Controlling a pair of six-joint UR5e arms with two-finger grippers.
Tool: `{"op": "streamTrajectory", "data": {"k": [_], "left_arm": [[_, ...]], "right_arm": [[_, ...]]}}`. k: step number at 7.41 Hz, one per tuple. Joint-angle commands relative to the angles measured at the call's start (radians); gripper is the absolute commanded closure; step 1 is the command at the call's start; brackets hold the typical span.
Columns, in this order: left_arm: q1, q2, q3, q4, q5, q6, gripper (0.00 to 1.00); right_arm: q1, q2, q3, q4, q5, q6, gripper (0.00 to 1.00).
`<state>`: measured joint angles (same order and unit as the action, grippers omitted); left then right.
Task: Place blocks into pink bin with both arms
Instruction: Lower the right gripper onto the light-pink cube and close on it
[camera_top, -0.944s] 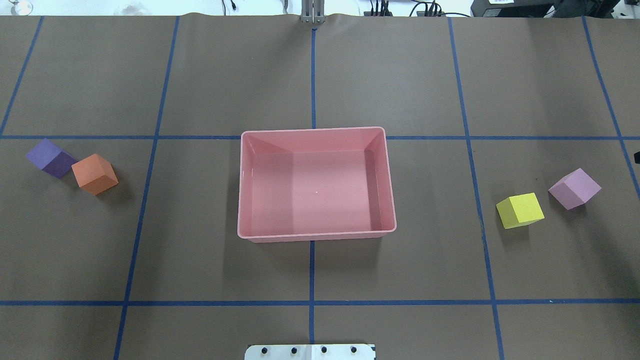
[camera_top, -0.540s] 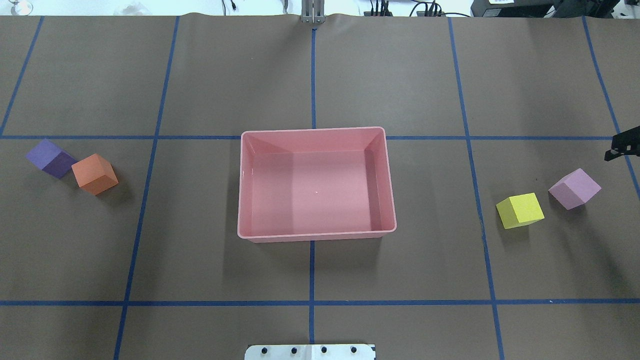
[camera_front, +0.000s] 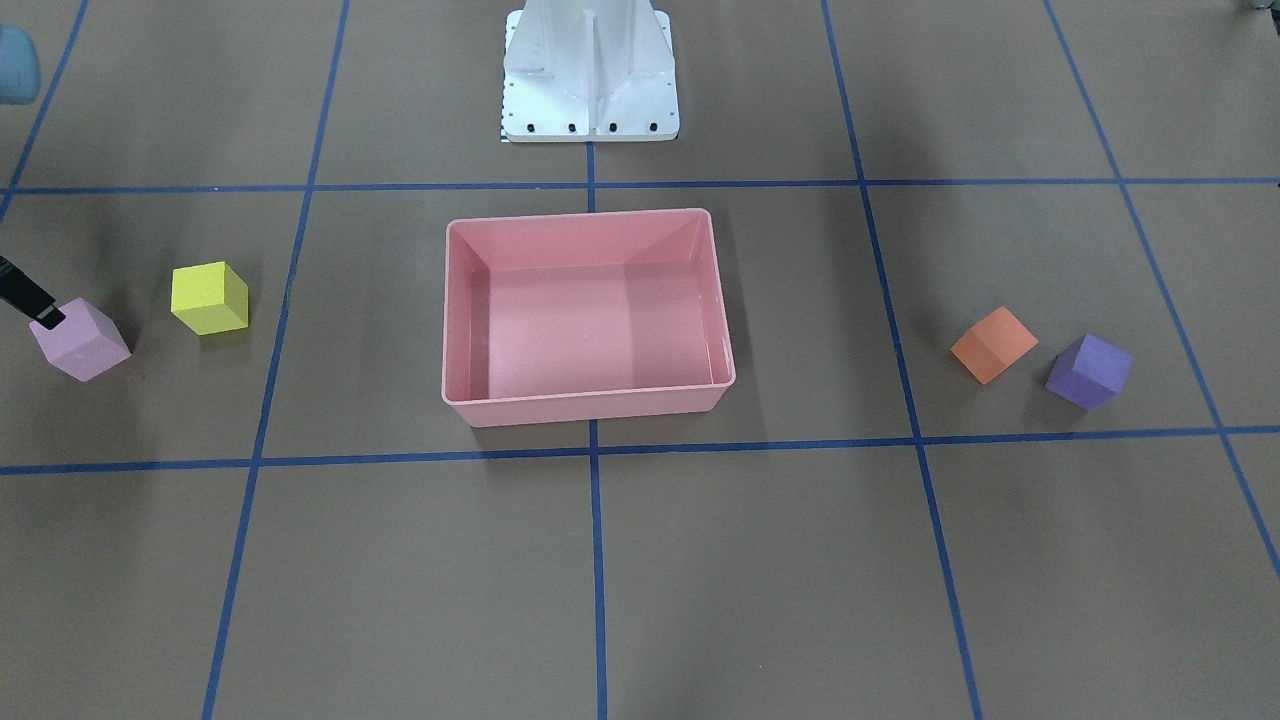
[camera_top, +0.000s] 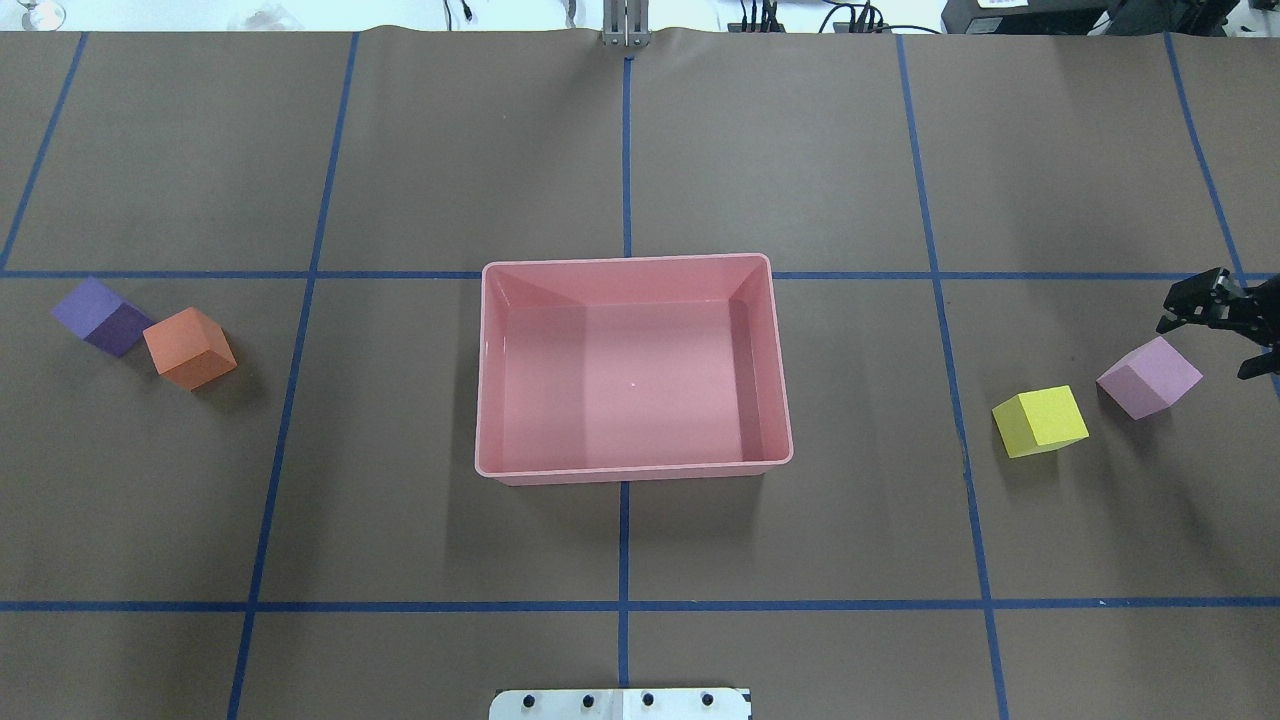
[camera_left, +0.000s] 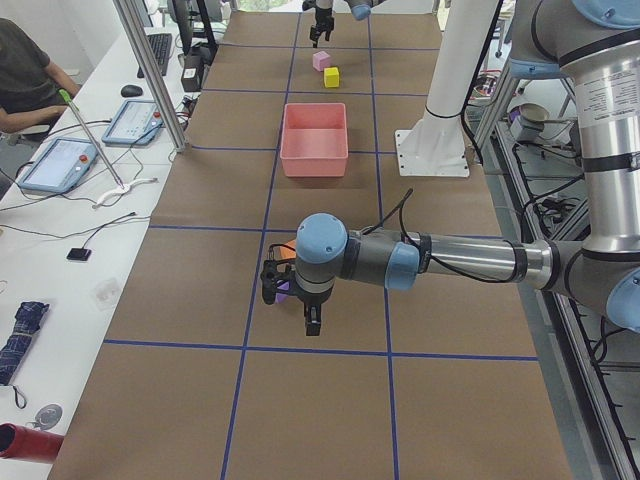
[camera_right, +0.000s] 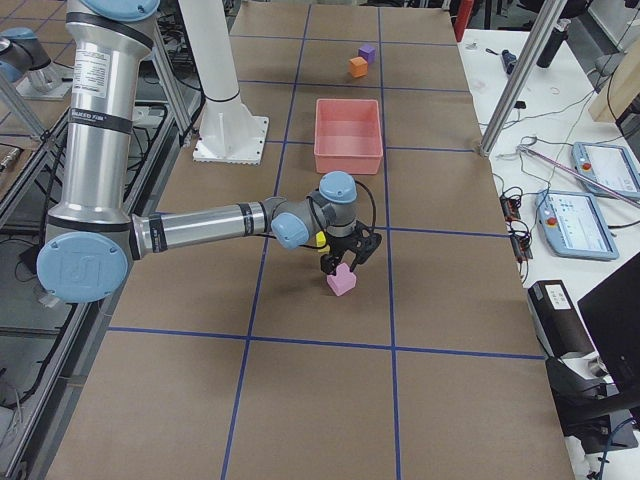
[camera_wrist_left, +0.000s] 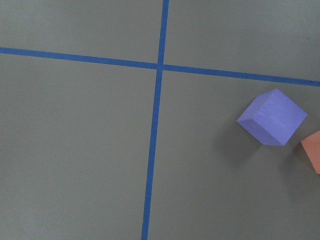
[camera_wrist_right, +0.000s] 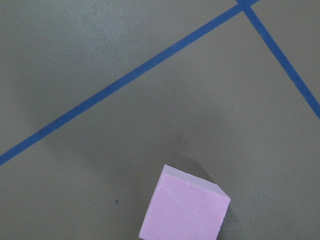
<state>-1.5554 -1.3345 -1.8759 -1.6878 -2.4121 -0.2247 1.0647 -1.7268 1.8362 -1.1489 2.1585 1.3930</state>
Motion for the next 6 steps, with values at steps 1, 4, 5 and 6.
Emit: {"op": "streamTrajectory", "data": {"k": [1,4,5,6], "left_arm": [[0.002,-0.005,0.0,-0.007,0.001,-0.001,0.0],[0.003,-0.008,-0.02,-0.004,0.001,-0.001,0.0],[0.003,-0.008,-0.029,-0.004,0.001,-0.001,0.0],[0.003,-0.008,-0.04,-0.003,0.002,-0.001,0.0]], "right_arm": [[-0.029,0.01,-0.035,0.054,-0.005,0.153,0.03],[-0.029,0.012,-0.092,0.054,-0.003,0.152,0.03],[-0.031,0.016,-0.1,0.06,-0.003,0.153,0.03],[-0.031,0.05,-0.113,0.058,-0.003,0.164,0.02]]}}
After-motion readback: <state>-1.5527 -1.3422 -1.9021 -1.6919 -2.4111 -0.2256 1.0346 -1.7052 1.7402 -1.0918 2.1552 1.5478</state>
